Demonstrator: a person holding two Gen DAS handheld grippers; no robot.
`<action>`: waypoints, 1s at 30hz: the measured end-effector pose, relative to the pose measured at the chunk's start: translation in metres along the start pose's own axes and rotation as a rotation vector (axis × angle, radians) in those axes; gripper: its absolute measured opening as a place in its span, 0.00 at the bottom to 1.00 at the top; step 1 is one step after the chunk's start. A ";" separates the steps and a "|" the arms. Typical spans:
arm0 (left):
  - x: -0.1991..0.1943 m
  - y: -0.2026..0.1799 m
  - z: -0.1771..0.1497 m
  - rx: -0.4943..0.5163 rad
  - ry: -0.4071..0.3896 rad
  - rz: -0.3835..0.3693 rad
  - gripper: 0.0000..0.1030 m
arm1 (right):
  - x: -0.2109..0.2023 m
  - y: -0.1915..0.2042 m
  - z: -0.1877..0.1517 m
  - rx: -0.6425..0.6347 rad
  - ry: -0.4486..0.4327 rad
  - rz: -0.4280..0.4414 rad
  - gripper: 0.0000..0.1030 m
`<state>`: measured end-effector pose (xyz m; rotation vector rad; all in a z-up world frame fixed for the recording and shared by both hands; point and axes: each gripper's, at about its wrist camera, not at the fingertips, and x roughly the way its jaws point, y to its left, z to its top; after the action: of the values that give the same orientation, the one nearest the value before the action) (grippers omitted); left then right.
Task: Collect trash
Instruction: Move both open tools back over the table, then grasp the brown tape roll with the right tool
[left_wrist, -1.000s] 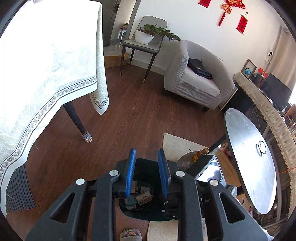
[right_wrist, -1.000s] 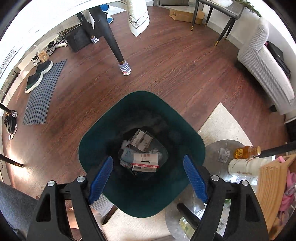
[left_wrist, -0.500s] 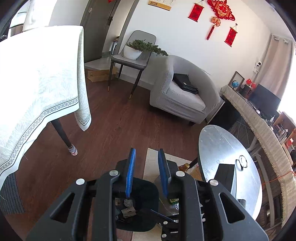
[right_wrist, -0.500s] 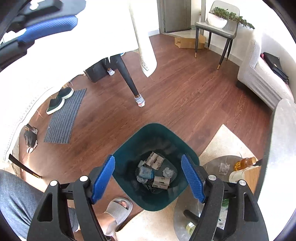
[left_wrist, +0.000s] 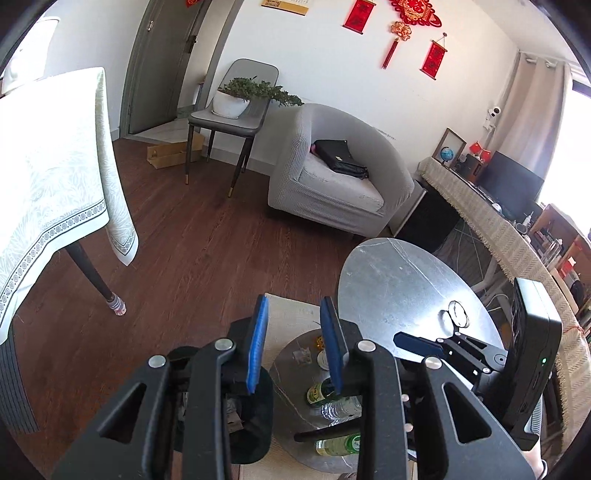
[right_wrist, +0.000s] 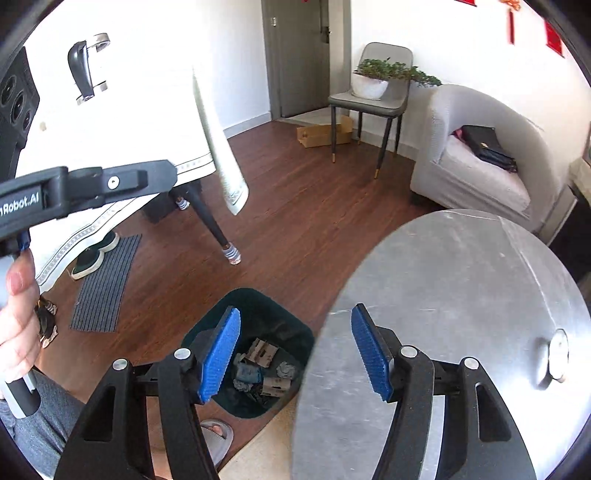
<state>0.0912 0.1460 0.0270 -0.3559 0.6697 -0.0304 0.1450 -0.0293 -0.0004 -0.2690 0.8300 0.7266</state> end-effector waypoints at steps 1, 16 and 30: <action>0.003 -0.005 -0.001 0.009 0.006 -0.004 0.32 | -0.005 -0.010 -0.001 0.015 -0.006 -0.018 0.60; 0.057 -0.082 -0.008 0.098 0.076 -0.071 0.36 | -0.057 -0.162 -0.053 0.285 -0.025 -0.274 0.53; 0.092 -0.122 -0.021 0.098 0.134 -0.125 0.37 | -0.047 -0.223 -0.085 0.396 0.008 -0.327 0.40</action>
<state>0.1610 0.0122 -0.0030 -0.3030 0.7750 -0.2072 0.2262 -0.2557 -0.0339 -0.0476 0.8925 0.2468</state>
